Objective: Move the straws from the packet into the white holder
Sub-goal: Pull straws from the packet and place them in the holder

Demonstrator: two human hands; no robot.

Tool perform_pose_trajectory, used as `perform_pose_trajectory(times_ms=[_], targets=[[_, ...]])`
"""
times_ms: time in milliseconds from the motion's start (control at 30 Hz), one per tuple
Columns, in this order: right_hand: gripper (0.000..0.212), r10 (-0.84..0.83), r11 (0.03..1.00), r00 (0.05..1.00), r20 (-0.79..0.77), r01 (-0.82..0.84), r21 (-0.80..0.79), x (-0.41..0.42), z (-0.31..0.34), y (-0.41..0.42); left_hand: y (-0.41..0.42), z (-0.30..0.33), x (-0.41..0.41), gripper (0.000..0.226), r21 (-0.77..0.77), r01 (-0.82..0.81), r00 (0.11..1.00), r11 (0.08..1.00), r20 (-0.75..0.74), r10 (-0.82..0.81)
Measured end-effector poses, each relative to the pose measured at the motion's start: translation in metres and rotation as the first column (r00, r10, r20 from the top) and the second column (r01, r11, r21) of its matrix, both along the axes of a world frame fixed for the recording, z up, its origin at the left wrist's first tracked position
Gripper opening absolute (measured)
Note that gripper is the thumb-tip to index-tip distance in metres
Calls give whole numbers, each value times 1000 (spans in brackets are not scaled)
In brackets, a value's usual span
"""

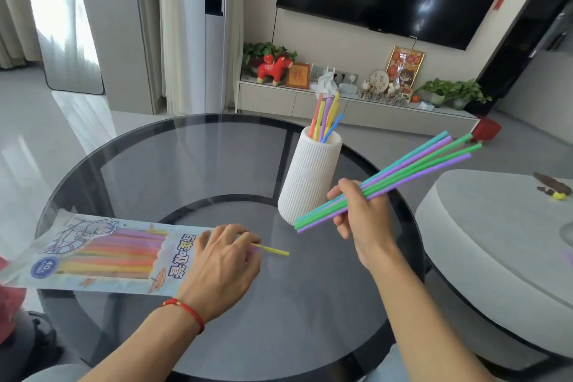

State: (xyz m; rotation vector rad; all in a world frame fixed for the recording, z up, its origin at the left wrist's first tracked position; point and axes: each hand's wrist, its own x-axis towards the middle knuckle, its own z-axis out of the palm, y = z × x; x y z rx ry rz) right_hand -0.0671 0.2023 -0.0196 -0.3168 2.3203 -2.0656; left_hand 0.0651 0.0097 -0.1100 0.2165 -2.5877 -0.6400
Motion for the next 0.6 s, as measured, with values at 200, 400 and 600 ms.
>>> perform_pose_trajectory(times_ms=[200,400,600], targets=[[29,-118,892,993,27,118,-436,-29,64,-10,-2,8,3,21,91,47,993,995,-116,-36],[23,-260,936,957,-128,217,-276,-55,96,-21,-3,12,6,17,115,35,994,993,-109,-22],[23,-216,976,929,-302,215,-37,-69,101,-36,-3,14,6,21,105,-1,996,994,-93,11]])
